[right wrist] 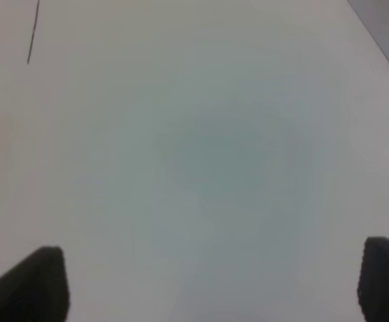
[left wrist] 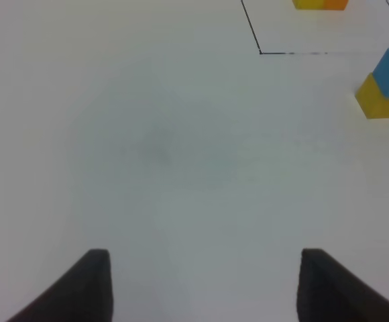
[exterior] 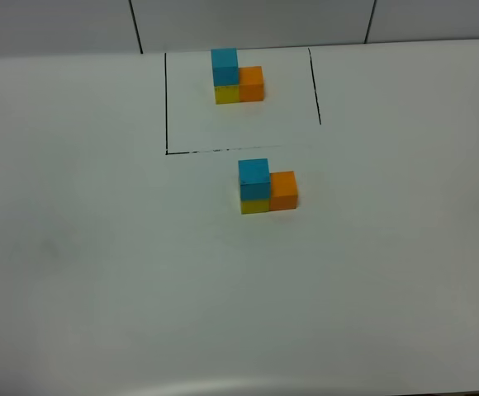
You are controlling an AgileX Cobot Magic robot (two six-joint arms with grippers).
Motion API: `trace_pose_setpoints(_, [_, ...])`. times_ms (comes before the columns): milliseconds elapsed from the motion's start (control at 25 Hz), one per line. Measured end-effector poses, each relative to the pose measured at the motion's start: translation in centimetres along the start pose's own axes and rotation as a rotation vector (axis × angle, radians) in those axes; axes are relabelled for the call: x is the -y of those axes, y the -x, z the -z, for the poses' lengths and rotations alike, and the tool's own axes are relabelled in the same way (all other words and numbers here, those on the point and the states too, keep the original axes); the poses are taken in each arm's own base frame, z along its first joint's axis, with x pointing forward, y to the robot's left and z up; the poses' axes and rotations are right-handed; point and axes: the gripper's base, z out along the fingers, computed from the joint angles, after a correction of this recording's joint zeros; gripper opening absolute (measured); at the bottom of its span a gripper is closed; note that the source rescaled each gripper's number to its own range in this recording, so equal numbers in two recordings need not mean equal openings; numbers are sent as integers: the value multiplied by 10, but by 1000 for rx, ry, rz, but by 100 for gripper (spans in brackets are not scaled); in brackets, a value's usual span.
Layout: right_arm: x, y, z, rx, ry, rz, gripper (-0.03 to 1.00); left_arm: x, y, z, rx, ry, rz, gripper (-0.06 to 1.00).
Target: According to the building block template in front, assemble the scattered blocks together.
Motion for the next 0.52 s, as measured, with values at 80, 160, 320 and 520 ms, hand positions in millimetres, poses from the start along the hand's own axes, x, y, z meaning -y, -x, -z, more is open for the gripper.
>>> trace_pose_setpoints(80, [0,0,0,0,0,0,85,0,0,0,0,0,0,29])
trace_pose_setpoints(160, [0,0,0,0,0,0,85,0,0,0,0,0,0,29])
trace_pose_setpoints(320, [0,0,0,0,0,0,85,0,0,0,0,0,0,29])
trace_pose_setpoints(520, [0,0,0,0,0,-1,85,0,0,0,0,0,0,29])
